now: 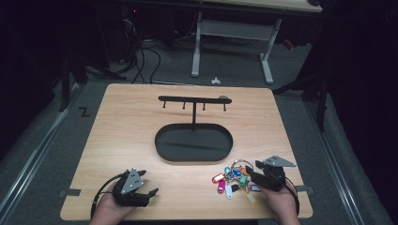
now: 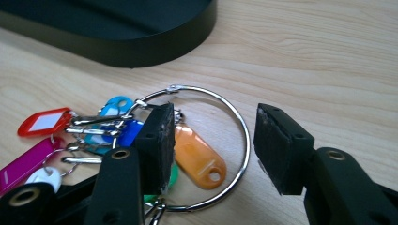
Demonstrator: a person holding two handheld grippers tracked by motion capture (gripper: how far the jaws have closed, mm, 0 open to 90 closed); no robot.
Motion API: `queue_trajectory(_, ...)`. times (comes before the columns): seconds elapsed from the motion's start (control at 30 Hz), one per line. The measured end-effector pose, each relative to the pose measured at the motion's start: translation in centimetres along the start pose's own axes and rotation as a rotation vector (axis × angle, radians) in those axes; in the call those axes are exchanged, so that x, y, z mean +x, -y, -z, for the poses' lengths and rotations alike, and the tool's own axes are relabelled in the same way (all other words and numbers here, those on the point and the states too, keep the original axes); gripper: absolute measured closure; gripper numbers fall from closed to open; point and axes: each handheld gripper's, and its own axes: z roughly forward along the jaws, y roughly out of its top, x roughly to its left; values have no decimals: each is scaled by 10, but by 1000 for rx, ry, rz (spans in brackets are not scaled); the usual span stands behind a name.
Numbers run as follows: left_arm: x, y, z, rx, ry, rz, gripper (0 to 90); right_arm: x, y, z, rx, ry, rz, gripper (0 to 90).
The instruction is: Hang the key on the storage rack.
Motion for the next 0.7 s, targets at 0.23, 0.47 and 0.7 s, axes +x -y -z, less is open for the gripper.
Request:
queue_trajectory(0.23,-1,0,2,-10,8,-6,220,9,-11,-2,108,13,47,495)
queue_trajectory(0.47,0,-1,1,-7,13,-8,220,7,-19,2,189,17,85,459)
queue_trajectory(0.7,-1,-1,2,-9,20,-7,220,7,-27,4,294,21,148,413)
